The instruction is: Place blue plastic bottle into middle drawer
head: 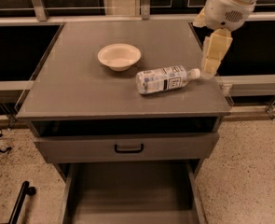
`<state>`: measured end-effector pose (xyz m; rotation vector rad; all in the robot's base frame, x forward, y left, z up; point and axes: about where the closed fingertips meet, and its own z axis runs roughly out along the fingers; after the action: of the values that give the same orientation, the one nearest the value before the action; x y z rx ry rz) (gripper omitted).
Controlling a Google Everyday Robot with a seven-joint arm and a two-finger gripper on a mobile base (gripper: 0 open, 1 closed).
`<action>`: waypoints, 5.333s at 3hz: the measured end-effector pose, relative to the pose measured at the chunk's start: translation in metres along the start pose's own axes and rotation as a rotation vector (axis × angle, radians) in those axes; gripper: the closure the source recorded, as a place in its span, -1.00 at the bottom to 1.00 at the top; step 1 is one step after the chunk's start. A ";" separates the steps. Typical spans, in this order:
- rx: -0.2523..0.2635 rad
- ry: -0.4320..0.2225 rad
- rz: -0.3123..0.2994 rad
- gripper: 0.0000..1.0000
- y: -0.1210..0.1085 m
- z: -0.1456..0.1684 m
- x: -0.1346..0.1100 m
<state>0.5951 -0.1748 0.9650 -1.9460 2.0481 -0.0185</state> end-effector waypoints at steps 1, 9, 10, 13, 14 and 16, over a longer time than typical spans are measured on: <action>0.038 -0.021 -0.001 -1.00 -0.019 0.001 -0.004; -0.065 -0.414 0.035 -1.00 -0.052 0.084 0.032; -0.100 -0.459 0.021 -1.00 -0.050 0.096 0.022; -0.198 -0.513 -0.002 -1.00 -0.037 0.131 -0.002; -0.229 -0.522 -0.002 -0.96 -0.029 0.144 -0.006; -0.241 -0.520 -0.002 -0.05 -0.025 0.150 -0.007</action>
Offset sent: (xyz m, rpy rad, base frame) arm 0.0185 0.0028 0.0042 0.0182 -0.0354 -0.0020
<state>0.6548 -0.1388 0.8300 -1.8298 1.7563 0.6877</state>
